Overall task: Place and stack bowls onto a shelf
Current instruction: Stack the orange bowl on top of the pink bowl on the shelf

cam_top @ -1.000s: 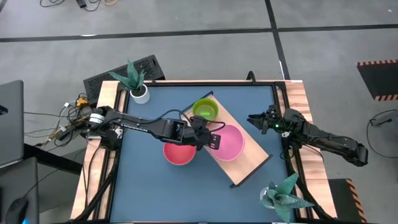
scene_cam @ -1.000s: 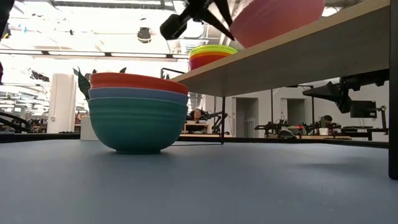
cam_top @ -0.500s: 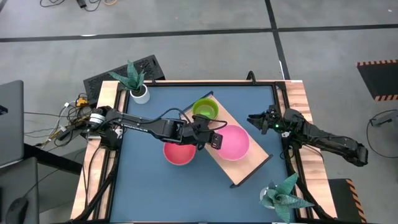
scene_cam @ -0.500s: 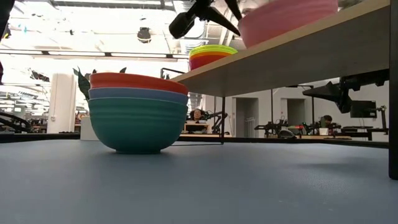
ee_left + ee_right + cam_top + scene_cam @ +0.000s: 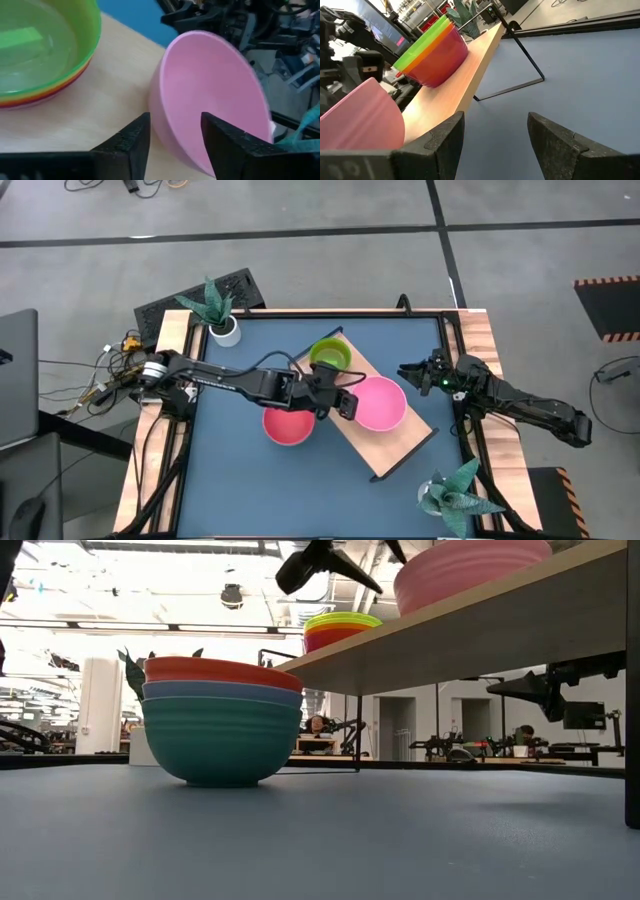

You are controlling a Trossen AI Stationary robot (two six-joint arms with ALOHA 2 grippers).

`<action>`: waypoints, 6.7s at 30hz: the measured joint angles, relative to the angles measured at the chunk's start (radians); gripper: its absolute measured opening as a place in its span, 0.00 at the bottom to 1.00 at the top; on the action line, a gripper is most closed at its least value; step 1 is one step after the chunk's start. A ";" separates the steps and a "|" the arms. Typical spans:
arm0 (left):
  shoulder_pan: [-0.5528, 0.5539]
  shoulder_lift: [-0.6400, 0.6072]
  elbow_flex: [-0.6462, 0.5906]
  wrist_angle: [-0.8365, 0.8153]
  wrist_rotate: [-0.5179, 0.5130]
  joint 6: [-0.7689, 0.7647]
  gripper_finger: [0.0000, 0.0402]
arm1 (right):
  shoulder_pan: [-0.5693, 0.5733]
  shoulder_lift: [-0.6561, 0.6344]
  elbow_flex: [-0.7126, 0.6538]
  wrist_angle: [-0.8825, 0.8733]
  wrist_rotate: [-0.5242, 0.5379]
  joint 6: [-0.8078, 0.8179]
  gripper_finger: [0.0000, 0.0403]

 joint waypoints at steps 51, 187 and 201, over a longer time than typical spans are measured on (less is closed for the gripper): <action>-0.088 -0.211 -0.012 -0.940 -0.089 -0.132 0.40 | 0.000 -0.003 0.806 -0.371 -0.131 -0.220 0.61; 0.096 0.024 0.273 -0.161 0.200 0.040 0.00 | -0.002 -0.003 0.806 -0.557 -0.063 -0.219 0.61; 0.108 0.039 0.374 -0.287 0.178 0.074 0.00 | -0.002 -0.003 0.806 -0.573 -0.045 -0.219 0.61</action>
